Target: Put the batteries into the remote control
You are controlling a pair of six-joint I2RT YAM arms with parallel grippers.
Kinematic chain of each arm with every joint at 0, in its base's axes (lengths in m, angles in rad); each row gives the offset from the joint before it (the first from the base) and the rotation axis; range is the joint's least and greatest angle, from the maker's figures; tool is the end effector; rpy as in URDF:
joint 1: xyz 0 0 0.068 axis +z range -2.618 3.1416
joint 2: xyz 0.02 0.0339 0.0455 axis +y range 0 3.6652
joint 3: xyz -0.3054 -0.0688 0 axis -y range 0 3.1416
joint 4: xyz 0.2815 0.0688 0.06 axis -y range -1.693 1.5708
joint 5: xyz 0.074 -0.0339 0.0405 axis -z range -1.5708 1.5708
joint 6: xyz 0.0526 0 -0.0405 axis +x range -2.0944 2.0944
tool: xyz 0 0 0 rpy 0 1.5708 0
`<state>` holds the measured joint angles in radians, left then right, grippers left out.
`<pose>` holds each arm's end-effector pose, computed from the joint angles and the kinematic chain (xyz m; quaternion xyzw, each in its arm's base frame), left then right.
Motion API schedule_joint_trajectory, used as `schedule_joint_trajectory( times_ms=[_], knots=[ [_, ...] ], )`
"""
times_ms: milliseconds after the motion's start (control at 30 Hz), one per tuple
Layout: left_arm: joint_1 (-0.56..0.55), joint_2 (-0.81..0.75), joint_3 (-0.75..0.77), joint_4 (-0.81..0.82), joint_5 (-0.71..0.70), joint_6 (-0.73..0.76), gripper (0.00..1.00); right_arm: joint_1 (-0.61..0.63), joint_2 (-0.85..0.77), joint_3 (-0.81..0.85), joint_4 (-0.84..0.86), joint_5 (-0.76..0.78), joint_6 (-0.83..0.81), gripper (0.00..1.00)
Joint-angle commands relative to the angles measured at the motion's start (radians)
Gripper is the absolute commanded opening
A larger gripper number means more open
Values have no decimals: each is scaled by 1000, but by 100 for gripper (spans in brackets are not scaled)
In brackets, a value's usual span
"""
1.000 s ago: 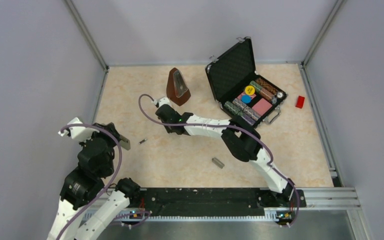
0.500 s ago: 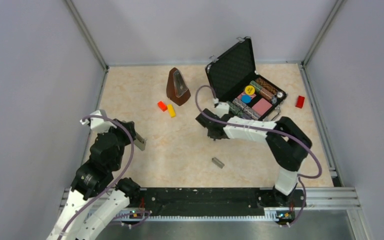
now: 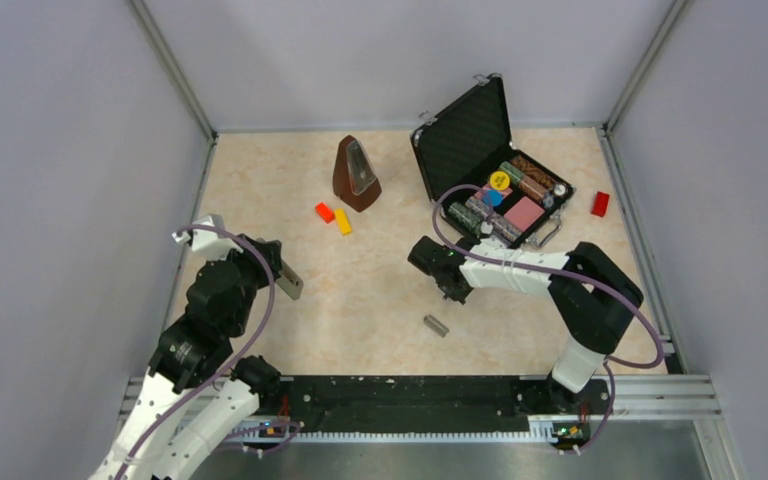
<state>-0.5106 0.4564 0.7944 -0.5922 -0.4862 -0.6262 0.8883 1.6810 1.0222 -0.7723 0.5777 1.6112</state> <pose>0.1064 -0.0314 0.3677 -0.1914 0.7580 -0.1592 0.6029 0.2300 0.2375 0.1753 0.3567 0.8874 -0.0262 0.2907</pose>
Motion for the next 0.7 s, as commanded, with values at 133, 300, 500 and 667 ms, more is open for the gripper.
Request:
schedule_joint_trajectory(
  times_ms=[133,300,500,667],
  knots=[
    [4,-1,-3,46,9,-8,0,1,49,59,-92,-10,150,17],
    [3,2,-9,54,21,-9,0,1,0,91,-103,22,23,47],
    [3,18,-6,73,32,5,0,-27,-151,50,68,19,-497,63],
    [3,35,-10,115,39,0,0,-123,-260,-28,341,-261,-1202,62]
  ],
)
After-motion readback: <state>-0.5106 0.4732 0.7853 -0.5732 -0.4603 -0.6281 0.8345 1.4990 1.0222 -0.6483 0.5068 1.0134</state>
